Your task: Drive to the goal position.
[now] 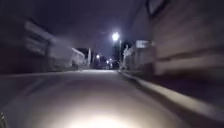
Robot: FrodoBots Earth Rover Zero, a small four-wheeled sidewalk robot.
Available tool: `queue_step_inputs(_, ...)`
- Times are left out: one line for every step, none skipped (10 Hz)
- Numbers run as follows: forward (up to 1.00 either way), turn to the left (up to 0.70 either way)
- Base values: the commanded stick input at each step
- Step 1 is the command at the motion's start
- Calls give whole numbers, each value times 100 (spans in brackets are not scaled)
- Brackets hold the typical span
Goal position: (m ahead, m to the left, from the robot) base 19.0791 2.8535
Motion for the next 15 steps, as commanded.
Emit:
queue_step_inputs(70, 0)
queue_step_inputs(70, 0)
queue_step_inputs(70, 0)
queue_step_inputs(70, -13)
queue_step_inputs(70, -33)
queue_step_inputs(70, -29)
queue_step_inputs(70, 0)
queue_step_inputs(70, 0)
queue_step_inputs(70, 0)
queue_step_inputs(70, -4)
queue_step_inputs(70, -14)
queue_step_inputs(70, -28)
queue_step_inputs(70, -32)
queue_step_inputs(70, 0)
queue_step_inputs(70, 0)
